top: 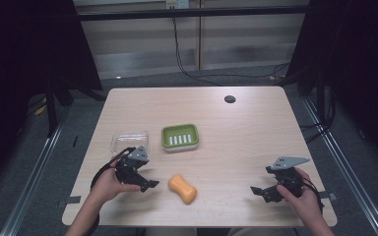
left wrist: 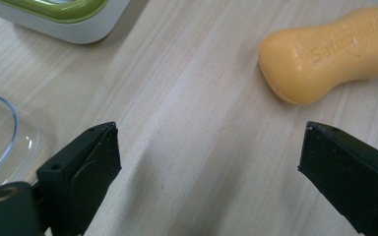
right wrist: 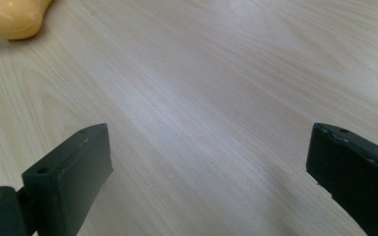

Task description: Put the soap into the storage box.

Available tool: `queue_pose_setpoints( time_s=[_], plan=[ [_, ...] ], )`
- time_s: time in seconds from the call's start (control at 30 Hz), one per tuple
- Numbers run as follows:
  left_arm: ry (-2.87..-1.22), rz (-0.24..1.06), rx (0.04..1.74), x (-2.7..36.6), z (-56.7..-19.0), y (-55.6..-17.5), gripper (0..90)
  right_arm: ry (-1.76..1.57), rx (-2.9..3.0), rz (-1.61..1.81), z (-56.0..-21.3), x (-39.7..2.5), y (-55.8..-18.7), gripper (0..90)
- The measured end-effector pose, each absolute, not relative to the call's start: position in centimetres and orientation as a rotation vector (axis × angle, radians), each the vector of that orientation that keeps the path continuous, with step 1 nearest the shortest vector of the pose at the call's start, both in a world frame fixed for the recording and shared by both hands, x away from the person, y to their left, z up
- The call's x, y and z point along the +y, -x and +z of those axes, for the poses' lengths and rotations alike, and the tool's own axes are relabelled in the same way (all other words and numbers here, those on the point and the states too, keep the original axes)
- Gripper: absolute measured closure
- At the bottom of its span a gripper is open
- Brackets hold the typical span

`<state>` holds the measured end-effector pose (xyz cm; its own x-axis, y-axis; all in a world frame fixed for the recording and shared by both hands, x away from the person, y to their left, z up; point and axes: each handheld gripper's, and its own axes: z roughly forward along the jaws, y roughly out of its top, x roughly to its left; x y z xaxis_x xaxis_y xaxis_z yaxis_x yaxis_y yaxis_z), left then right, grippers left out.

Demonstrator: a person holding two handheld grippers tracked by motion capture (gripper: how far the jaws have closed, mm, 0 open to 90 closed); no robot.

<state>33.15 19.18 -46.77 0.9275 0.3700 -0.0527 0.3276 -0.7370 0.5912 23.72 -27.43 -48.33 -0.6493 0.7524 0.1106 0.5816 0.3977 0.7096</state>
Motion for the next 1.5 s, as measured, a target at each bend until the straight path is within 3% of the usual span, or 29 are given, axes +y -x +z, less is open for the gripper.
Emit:
queue_pose_setpoints(
  time_s=[0.43, 0.77, 1.17, 1.2, 1.5],
  plan=[
    [-2.554, 0.058, 0.418, 16.6, -45.5, -32.7, 14.0, -1.185, 2.426, 1.092, -48.3, -27.4, -23.6, 3.4],
    [-2.625, 0.05, 0.268, 13.8, -44.7, -32.8, 12.2, -1.197, 2.407, 1.093, -48.0, -27.9, -23.1, 3.4],
    [-2.651, -0.007, 0.217, 11.6, -45.2, -32.7, 9.1, -1.219, 2.394, 1.099, -48.1, -28.3, -22.8, 3.4],
    [-2.69, 0.004, 0.154, 11.5, -45.0, -33.0, 9.1, -1.22, 2.395, 1.098, -48.1, -28.3, -22.8, 3.4],
    [-2.687, -0.036, 0.153, 10.4, -45.3, -32.7, 9.3, -1.22, 2.395, 1.099, -48.1, -28.3, -22.8, 3.4]
  ],
)
